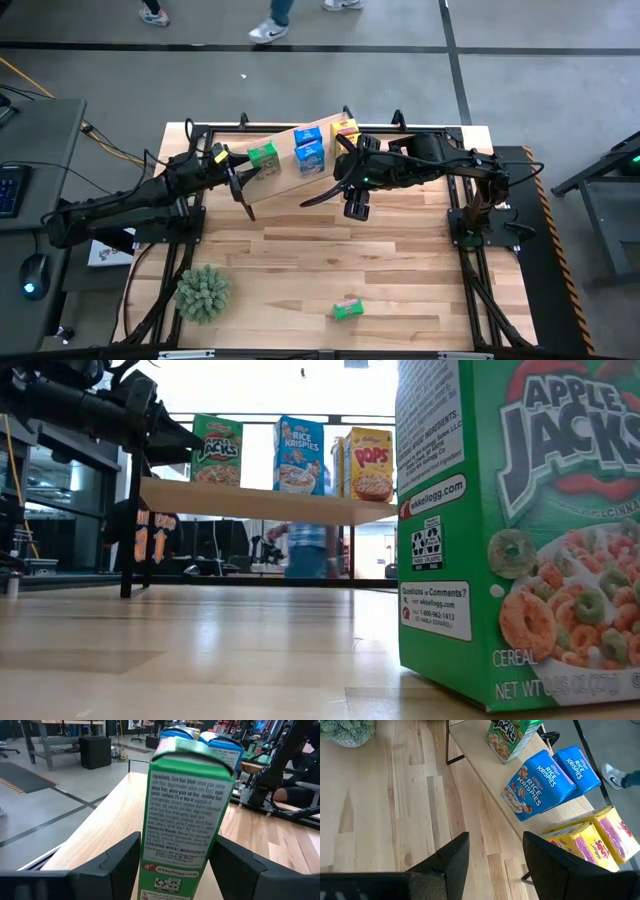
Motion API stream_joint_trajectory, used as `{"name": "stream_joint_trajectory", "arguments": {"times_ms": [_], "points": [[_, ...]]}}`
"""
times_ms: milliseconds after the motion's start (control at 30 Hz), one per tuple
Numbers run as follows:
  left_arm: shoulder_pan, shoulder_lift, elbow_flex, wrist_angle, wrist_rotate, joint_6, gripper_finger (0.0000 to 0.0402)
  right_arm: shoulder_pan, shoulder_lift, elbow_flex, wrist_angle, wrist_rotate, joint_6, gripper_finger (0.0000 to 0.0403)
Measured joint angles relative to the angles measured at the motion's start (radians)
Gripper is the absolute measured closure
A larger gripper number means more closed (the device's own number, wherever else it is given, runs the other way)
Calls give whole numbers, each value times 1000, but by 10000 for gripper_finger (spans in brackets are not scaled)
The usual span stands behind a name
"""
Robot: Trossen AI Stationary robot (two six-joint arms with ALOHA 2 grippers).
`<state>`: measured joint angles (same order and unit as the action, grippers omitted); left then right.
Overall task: Stack cereal on shelf
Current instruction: Put the green cereal box on the shelf, then put the green cereal box on the shelf aligned with the green cereal box
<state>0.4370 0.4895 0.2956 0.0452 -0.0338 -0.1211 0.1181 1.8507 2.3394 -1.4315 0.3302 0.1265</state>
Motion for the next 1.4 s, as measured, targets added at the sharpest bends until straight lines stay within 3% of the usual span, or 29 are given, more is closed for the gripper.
{"name": "stream_joint_trajectory", "arguments": {"times_ms": [300, 800, 900, 1100, 1267, 1400], "points": [[0, 0, 84, -139, 0, 1, 185, 0, 0, 0, 1, 0, 0, 226], [0, -42, 278, -521, 4, -26, 185, 0, 0, 0, 1, 0, 0, 226], [0, -69, 308, -567, 39, -46, 185, 0, 0, 0, 1, 0, 1, 226], [0, -162, 317, -565, 240, -139, 187, 0, 0, 0, 0, 0, 5, 226], [-32, -252, 308, -544, 293, -199, 187, 0, 0, 0, 0, -7, 5, 226], [-94, -319, 214, -379, 294, -242, 187, 0, 0, 0, 0, -12, 5, 226]]}}
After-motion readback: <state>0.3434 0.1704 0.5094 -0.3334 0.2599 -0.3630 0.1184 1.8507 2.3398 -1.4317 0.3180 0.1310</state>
